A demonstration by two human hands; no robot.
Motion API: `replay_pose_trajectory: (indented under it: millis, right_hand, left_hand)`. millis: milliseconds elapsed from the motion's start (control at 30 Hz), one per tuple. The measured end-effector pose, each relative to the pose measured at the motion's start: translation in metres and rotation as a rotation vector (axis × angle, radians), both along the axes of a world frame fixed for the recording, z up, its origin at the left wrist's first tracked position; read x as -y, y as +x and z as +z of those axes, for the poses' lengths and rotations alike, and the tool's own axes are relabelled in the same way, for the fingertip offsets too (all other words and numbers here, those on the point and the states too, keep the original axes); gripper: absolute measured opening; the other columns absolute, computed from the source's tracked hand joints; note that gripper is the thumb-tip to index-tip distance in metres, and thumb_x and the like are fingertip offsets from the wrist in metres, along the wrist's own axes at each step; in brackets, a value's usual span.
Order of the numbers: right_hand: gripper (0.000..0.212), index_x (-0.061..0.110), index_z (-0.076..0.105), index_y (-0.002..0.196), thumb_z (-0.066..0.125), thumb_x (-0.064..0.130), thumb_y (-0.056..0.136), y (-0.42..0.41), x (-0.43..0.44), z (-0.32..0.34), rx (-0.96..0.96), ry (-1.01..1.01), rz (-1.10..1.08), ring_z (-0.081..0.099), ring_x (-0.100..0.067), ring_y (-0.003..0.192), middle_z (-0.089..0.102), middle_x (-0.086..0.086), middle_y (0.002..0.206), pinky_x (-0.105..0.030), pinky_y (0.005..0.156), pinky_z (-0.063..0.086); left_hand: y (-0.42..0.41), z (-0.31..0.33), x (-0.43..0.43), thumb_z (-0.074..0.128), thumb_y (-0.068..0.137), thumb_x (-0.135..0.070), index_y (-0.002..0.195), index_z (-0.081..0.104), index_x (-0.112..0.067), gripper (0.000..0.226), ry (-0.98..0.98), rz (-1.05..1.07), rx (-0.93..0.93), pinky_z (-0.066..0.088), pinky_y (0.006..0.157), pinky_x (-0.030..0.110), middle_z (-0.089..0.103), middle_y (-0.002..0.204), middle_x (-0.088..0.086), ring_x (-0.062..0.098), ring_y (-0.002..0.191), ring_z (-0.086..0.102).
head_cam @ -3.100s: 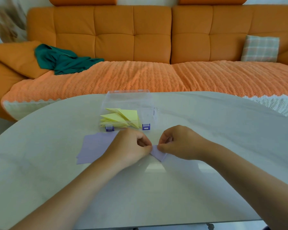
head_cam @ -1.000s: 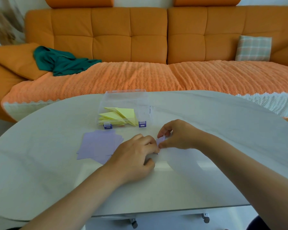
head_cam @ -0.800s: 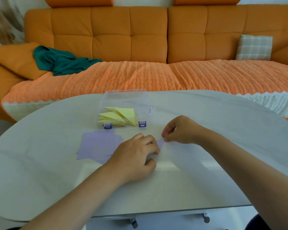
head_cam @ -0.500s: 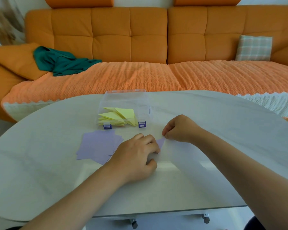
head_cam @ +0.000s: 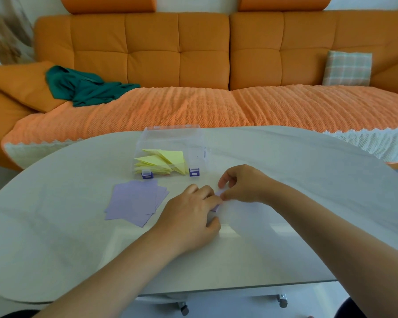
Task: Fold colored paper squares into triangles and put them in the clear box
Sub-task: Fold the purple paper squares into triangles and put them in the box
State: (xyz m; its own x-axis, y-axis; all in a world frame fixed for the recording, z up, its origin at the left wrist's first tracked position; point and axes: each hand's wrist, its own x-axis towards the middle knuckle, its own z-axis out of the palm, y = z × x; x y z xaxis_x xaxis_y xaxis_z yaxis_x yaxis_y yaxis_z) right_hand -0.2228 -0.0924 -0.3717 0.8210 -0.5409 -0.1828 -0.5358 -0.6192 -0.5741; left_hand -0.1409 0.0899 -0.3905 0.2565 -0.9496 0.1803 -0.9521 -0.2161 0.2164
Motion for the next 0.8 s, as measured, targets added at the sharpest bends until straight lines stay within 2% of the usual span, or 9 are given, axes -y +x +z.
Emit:
replay_pose_trajectory:
  millis: [167, 233, 333, 433, 567, 733, 800]
  right_hand:
    - [0.020, 0.033, 0.070, 0.084, 0.086, 0.030, 0.071, 0.001, -0.001, 0.004, -0.023, 0.021, -0.030, 0.056, -0.007, 0.072, 0.060, 0.011, 0.081, -0.019, 0.061, 0.040]
    - [0.019, 0.033, 0.070, 0.083, 0.086, 0.028, 0.071, 0.002, -0.002, 0.005, -0.022, 0.022, -0.032, 0.056, -0.007, 0.072, 0.060, 0.011, 0.081, -0.020, 0.063, 0.041]
    - [0.019, 0.033, 0.071, 0.082, 0.085, 0.027, 0.072, 0.002, -0.003, 0.006, -0.017, 0.023, -0.033, 0.057, -0.008, 0.072, 0.060, 0.011, 0.080, -0.020, 0.064, 0.042]
    - [0.017, 0.032, 0.072, 0.081, 0.085, 0.025, 0.072, 0.002, -0.004, 0.006, -0.015, 0.036, -0.032, 0.057, -0.008, 0.071, 0.061, 0.011, 0.078, -0.020, 0.062, 0.042]
    - [0.011, 0.030, 0.076, 0.078, 0.080, 0.021, 0.075, 0.003, -0.004, 0.007, -0.018, 0.028, -0.046, 0.061, -0.007, 0.073, 0.066, 0.014, 0.075, -0.019, 0.062, 0.045]
    - [0.023, 0.026, 0.076, 0.079, 0.056, 0.015, 0.081, 0.004, -0.003, 0.003, 0.011, -0.104, -0.170, 0.064, -0.011, 0.079, 0.069, 0.013, 0.081, -0.031, 0.074, 0.059]
    - [0.025, 0.028, 0.074, 0.077, 0.053, 0.015, 0.081, 0.002, 0.000, 0.001, 0.025, -0.131, -0.168, 0.062, -0.008, 0.077, 0.067, 0.015, 0.081, -0.029, 0.070, 0.057]
  left_hand:
    - [0.001, 0.001, -0.011, 0.050, 0.089, -0.031, 0.123, 0.059, -0.032, 0.036, 0.015, -0.025, -0.100, 0.048, 0.083, 0.031, 0.050, 0.124, -0.019, 0.008, 0.110, 0.039]
    - [0.003, 0.002, -0.017, 0.050, 0.089, -0.031, 0.127, 0.058, -0.033, 0.038, 0.027, -0.042, -0.137, 0.047, 0.091, 0.031, 0.048, 0.130, -0.021, 0.006, 0.115, 0.038]
    - [0.005, 0.002, -0.024, 0.053, 0.091, -0.030, 0.131, 0.058, -0.034, 0.040, 0.029, -0.066, -0.172, 0.038, 0.101, 0.021, 0.045, 0.138, -0.023, 0.001, 0.125, 0.035]
    - [0.005, 0.001, -0.027, 0.053, 0.091, -0.030, 0.132, 0.057, -0.036, 0.041, 0.030, -0.068, -0.184, 0.032, 0.102, 0.017, 0.043, 0.143, -0.024, -0.002, 0.129, 0.031]
    - [0.004, 0.004, -0.026, 0.052, 0.091, -0.034, 0.130, 0.058, -0.037, 0.039, 0.029, -0.059, -0.158, 0.039, 0.102, 0.023, 0.045, 0.141, -0.024, 0.000, 0.129, 0.035]
    - [0.005, 0.003, -0.021, 0.053, 0.092, -0.045, 0.120, 0.059, -0.036, 0.030, 0.001, -0.067, -0.105, 0.037, 0.099, 0.026, 0.051, 0.130, -0.022, 0.004, 0.119, 0.042]
    - [0.006, 0.002, -0.018, 0.056, 0.091, -0.049, 0.112, 0.059, -0.034, 0.026, -0.033, -0.075, -0.073, 0.036, 0.096, 0.026, 0.054, 0.120, -0.019, 0.007, 0.110, 0.045]
